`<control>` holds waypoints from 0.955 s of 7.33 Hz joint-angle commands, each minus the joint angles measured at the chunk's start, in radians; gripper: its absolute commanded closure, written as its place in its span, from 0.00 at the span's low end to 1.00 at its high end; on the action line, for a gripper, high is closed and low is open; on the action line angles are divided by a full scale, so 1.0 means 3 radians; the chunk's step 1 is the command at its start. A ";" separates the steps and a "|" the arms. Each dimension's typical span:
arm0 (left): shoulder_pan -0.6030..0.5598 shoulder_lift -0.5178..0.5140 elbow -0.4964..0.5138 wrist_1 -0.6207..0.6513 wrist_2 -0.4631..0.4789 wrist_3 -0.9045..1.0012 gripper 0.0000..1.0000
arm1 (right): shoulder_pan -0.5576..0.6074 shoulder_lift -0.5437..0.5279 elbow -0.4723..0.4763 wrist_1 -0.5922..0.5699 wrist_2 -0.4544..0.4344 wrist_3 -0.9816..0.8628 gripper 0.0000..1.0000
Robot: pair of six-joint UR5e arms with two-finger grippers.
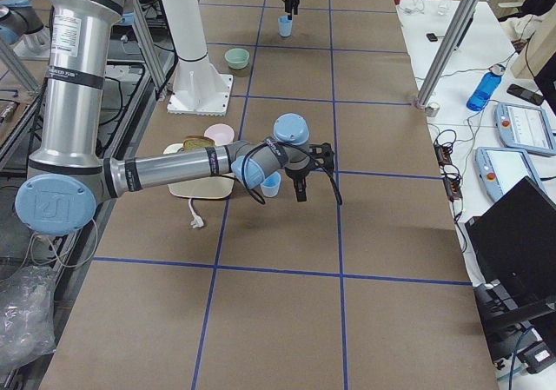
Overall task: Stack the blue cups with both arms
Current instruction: 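Lower the left gripper onto the light-blue cup while the right approaches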
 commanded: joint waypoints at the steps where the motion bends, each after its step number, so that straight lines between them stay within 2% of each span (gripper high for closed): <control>1: 0.0032 0.0024 0.0000 0.0000 0.0011 0.0007 0.09 | 0.0000 0.0006 -0.0005 -0.0005 0.0000 0.0000 0.01; 3: 0.0068 0.0050 0.0000 0.0000 0.0072 0.0007 0.14 | 0.0000 0.0016 -0.0011 -0.0005 0.0000 0.0000 0.01; 4: 0.0073 0.0050 0.0005 0.0000 0.0072 0.0007 0.29 | 0.0000 0.0021 -0.0011 -0.0005 0.0000 0.0000 0.01; 6: 0.0093 0.0050 0.0005 0.0005 0.0077 0.0002 0.87 | 0.0000 0.0021 -0.0011 -0.0005 0.0005 0.0005 0.01; 7: 0.0109 0.0045 0.0005 0.0005 0.0077 -0.0004 1.00 | 0.0000 0.0026 -0.0011 -0.0015 0.0010 0.0000 0.01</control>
